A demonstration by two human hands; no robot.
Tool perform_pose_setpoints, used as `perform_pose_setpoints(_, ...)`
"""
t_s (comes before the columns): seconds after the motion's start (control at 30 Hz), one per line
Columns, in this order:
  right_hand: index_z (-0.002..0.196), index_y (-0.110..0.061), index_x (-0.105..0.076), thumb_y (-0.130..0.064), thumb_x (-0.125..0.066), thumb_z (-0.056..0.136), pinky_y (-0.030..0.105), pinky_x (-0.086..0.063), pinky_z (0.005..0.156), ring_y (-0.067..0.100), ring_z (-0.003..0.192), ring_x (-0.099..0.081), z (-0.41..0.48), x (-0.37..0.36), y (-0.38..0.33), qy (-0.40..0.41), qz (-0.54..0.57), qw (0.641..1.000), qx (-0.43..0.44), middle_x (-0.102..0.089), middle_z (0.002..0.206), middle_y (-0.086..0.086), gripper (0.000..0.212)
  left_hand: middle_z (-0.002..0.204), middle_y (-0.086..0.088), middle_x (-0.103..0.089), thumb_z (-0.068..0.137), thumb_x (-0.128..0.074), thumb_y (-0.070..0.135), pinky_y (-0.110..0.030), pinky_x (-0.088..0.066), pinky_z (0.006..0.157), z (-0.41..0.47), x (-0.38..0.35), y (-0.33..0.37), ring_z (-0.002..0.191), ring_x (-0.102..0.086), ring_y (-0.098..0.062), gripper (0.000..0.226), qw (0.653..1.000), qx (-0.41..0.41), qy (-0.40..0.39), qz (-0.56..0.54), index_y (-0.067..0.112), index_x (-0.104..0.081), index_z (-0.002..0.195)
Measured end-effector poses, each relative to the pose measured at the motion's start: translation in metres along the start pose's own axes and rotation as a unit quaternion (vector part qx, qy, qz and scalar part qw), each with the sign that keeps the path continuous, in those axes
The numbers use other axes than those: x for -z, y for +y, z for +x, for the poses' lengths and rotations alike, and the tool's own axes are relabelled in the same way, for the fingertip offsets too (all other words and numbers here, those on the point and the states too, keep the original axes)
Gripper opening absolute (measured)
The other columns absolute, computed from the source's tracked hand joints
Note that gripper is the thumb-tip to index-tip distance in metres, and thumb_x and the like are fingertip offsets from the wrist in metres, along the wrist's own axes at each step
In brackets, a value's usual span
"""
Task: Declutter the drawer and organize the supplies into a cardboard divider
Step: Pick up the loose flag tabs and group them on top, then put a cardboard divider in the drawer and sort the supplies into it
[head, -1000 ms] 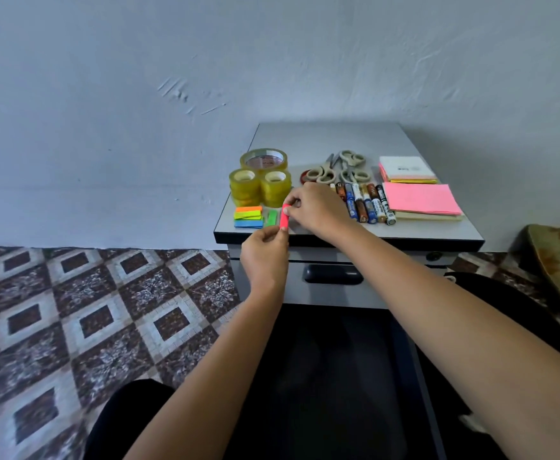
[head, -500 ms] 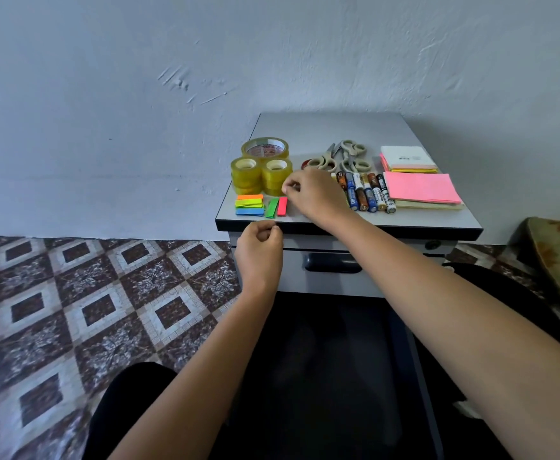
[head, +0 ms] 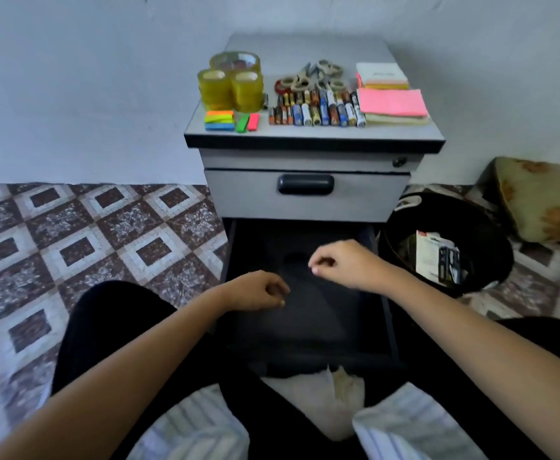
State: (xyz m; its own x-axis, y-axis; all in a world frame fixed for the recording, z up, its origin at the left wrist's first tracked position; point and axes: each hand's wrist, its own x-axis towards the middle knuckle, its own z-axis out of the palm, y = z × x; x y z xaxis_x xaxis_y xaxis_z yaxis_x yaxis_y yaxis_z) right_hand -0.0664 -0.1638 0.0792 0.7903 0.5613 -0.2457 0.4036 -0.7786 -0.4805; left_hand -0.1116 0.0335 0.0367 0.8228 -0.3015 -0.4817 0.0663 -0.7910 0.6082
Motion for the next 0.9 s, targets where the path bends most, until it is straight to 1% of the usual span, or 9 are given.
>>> perform_pose_setpoints(0.07,0.111,-0.018,-0.068,-0.024,-0.060,0.090,0.022,-0.046,0.086,0.012,0.103,-0.061,-0.015,-0.028,0.015,-0.104,-0.005,0.994,-0.018,-0.067,0.111,-0.002,0.023,0.119,-0.010,-0.063,0.086,-0.065,0.014,-0.015,-0.040,0.078,-0.001,-0.017,-0.005,0.105,-0.059,-0.018,0.044,0.993,0.006,-0.100,0.069,0.008,-0.054,0.128)
perform_pose_setpoints(0.17,0.120,-0.017,-0.063,-0.027,-0.060,0.091,0.017,-0.040,0.080,0.011,0.106,-0.058,-0.033,-0.061,0.029,-0.216,-0.001,0.976,-0.036,-0.063,0.118,-0.003,0.031,0.129,-0.006,-0.057,0.083,-0.070,0.015,-0.010,-0.039,0.072,0.000,-0.037,-0.013,0.104,-0.053,-0.012,0.056,0.971,0.023,-0.202,0.126,0.014,-0.049,0.134)
perform_pose_setpoints(0.23,0.122,-0.020,-0.062,-0.029,-0.061,0.090,0.019,-0.042,0.084,0.011,0.108,-0.057,-0.039,-0.077,0.038,-0.252,0.007,0.967,-0.046,-0.062,0.120,-0.003,0.034,0.136,-0.005,-0.051,0.081,-0.071,0.013,-0.013,-0.039,0.085,0.000,-0.048,-0.018,0.115,-0.051,-0.016,0.064,0.957,0.041,-0.249,0.146,0.016,-0.042,0.139)
perform_pose_setpoints(0.3,0.124,-0.022,-0.059,-0.028,-0.064,0.087,0.023,-0.044,0.094,0.012,0.113,-0.056,-0.041,-0.086,0.045,-0.273,0.019,0.961,-0.049,-0.060,0.123,-0.004,0.038,0.139,-0.003,-0.048,0.080,-0.072,0.015,-0.021,-0.036,0.096,-0.001,-0.054,-0.023,0.122,-0.047,-0.020,0.069,0.951,0.041,-0.251,0.176,0.018,-0.040,0.141)
perform_pose_setpoints(0.43,0.123,-0.028,-0.054,-0.021,-0.071,0.080,0.029,-0.044,0.094,0.015,0.111,-0.054,-0.043,-0.089,0.051,-0.287,0.016,0.957,-0.045,-0.054,0.124,-0.002,0.047,0.131,-0.004,-0.055,0.078,-0.072,0.019,-0.022,-0.039,0.090,0.000,-0.054,-0.026,0.115,-0.053,-0.020,0.064,0.950,-0.013,-0.210,0.231,0.019,-0.048,0.136)
perform_pose_setpoints(0.57,0.124,-0.025,-0.056,-0.018,-0.073,0.078,0.029,-0.047,0.090,0.016,0.108,-0.055,-0.040,-0.086,0.052,-0.265,-0.019,0.964,-0.020,-0.057,0.121,0.000,0.050,0.126,-0.004,-0.060,0.078,-0.070,0.017,-0.020,-0.039,0.085,0.001,-0.051,-0.023,0.110,-0.056,-0.020,0.058,0.948,-0.044,-0.199,0.244,0.017,-0.052,0.134)
perform_pose_setpoints(0.7,0.122,-0.023,-0.059,-0.016,-0.065,0.083,0.026,-0.046,0.087,0.014,0.108,-0.056,-0.030,-0.075,0.055,-0.215,-0.037,0.976,-0.022,-0.059,0.120,-0.004,0.040,0.125,-0.005,-0.061,0.079,-0.064,0.014,-0.029,-0.045,0.093,0.012,-0.038,-0.023,0.111,-0.057,-0.022,0.053,0.958,-0.049,-0.146,0.241,0.015,-0.054,0.131)
perform_pose_setpoints(0.8,0.116,-0.022,-0.063,-0.017,-0.060,0.088,0.036,-0.049,0.089,0.019,0.107,-0.058,-0.013,-0.069,0.064,-0.117,-0.028,0.991,-0.056,-0.062,0.119,0.000,0.028,0.124,-0.006,-0.061,0.082,-0.059,0.013,-0.033,-0.044,0.096,0.027,-0.018,-0.022,0.113,-0.056,-0.023,0.045,0.973,-0.024,-0.056,0.223,0.015,-0.057,0.127)
perform_pose_setpoints(0.9,0.125,-0.022,-0.056,-0.030,-0.057,0.091,0.043,-0.043,0.099,0.023,0.116,-0.053,0.007,-0.071,0.067,0.011,-0.068,0.989,-0.129,-0.056,0.128,0.003,0.035,0.133,-0.008,-0.053,0.087,-0.057,0.025,-0.037,-0.039,0.103,0.047,-0.009,-0.032,0.121,-0.049,-0.026,0.048,0.978,0.043,0.090,0.183,0.019,-0.049,0.134)
